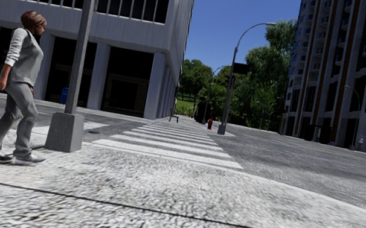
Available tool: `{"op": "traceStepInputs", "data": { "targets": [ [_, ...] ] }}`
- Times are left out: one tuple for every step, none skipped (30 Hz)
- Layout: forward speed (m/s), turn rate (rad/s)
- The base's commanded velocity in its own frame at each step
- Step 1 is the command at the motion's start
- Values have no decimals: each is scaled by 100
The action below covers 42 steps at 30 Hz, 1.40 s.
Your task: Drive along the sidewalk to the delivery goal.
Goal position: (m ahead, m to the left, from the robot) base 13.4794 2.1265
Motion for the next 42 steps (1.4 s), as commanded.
{"op": "traceStepInputs", "data": {
  "targets": [
    [0,0],
    [0,0],
    [0,0],
    [0,0],
    [0,0],
    [0,0],
    [0,0],
    [0,0],
    [0,0],
    [0,0],
    [0,0],
    [0,0],
    [0,0],
    [0,0],
    [0,0],
    [0,0],
    [0,0],
    [0,0],
    [0,0],
    [0,0],
    [0,0],
    [0,0],
    [0,0],
    [0,0],
    [0,0],
    [0,0],
    [0,0],
    [0,0],
    [0,0],
    [0,0],
    [0,0],
    [0,0],
    [0,0],
    [0,0],
    [0,0],
    [0,0],
    [0,0],
    [0,0],
    [0,0],
    [0,0],
    [0,0],
    [6,0]
  ]
}}
